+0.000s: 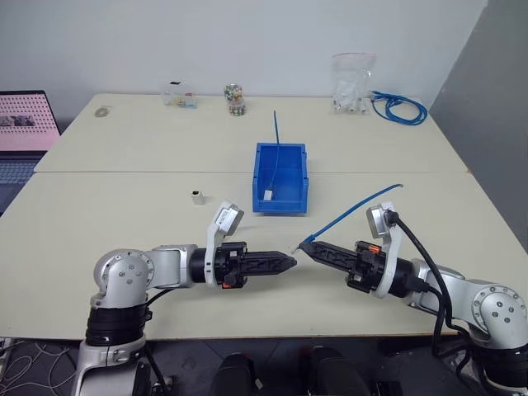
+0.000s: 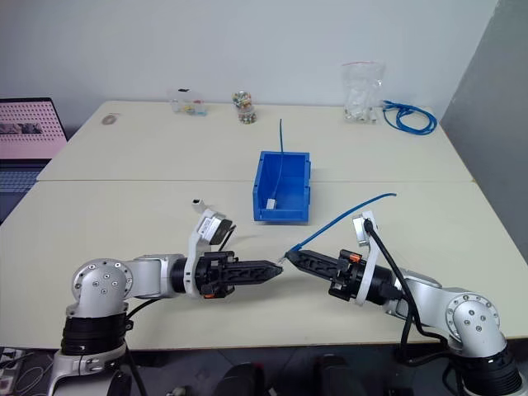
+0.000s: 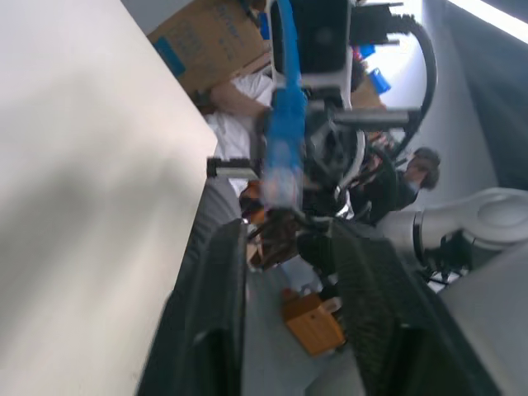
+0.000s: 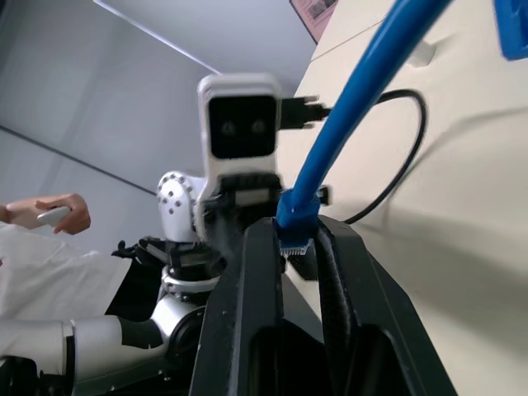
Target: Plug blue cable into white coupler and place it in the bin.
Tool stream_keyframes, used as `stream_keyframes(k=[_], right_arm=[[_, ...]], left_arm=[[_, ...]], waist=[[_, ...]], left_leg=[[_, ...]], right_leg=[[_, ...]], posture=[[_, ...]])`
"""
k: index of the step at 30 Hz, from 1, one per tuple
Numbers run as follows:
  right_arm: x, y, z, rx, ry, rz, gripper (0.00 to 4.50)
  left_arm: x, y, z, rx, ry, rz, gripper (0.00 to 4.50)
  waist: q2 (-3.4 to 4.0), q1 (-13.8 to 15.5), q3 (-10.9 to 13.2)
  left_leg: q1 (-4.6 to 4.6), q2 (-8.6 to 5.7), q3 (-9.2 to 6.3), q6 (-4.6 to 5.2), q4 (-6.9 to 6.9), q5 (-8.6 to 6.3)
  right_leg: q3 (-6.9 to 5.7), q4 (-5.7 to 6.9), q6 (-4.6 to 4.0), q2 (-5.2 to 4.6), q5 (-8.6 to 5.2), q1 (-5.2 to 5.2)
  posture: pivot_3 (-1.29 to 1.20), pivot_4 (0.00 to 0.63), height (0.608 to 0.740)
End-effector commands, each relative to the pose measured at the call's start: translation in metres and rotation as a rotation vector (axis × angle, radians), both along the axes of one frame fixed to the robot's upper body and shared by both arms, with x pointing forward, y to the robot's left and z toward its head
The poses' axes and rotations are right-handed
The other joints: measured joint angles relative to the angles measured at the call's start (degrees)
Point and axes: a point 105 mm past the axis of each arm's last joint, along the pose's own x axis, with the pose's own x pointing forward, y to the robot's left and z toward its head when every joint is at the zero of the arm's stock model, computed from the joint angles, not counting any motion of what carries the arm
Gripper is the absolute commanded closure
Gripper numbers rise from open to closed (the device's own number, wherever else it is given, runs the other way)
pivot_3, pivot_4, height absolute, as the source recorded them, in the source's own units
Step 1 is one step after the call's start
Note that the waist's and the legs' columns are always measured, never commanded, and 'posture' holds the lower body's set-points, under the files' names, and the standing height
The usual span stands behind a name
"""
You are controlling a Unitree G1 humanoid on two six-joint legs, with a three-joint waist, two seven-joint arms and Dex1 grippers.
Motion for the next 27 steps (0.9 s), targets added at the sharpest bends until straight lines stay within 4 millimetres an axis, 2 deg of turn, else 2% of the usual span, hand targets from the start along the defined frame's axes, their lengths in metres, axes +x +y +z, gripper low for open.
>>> stream_keyframes(k=[1, 7, 10, 17, 27], right_arm=[[0.009, -0.011, 0.012, 0.017, -0.056, -0.037, 4.22], [0.018, -0.025, 0.015, -0.008, -0.08, -0.049, 4.22], [0.022, -0.028, 0.018, -0.016, -0.102, -0.056, 4.22], [0.028, -0.034, 0.02, -0.014, -0.125, -0.074, 4.22], [0.017, -0.032, 0.025, -0.089, -0.198, -0.034, 4.22]], left_arm=[[-0.004, 0.007, 0.002, 0.027, -0.078, 0.002, 1.91], [-0.001, 0.025, -0.009, 0.126, -0.196, 0.143, 0.51], [0.007, 0.036, -0.013, 0.185, -0.272, 0.266, 0.05], [0.037, 0.077, -0.02, 0.329, -0.411, 0.692, 0.05], [0.07, 0.123, -0.04, 0.604, -0.551, 1.181, 0.05]], waist=[[0.0, 0.0, 0.03], [-0.03, 0.06, 0.19], [-0.06, 0.13, 0.26], [-0.06, 0.19, 0.32], [-0.12, 0.4, 0.36]], left_leg=[[0.0, 0.0, 0.0, 0.0, 0.0, 0.0], [-0.03, 0.05, 0.0, 0.0, -0.02, 0.0], [-0.08, 0.09, 0.0, 0.0, -0.02, 0.0], [-0.15, 0.15, -0.01, 0.0, -0.02, 0.0], [-0.22, 0.08, 0.02, 0.0, 0.0, 0.0]], right_leg=[[0.01, -0.01, 0.0, 0.0, 0.0, 0.0], [0.06, -0.04, -0.02, -0.06, -0.01, -0.04], [0.02, -0.05, -0.02, -0.08, -0.01, -0.06], [0.01, -0.06, -0.01, -0.15, -0.01, -0.11], [0.01, -0.09, 0.03, -0.23, 0.02, -0.11]], posture=[[0.0, 0.15, 0.74], [0.0, 0.15, 0.74], [0.0, 0.15, 0.74], [0.0, 0.15, 0.74], [0.0, 0.15, 0.74]])
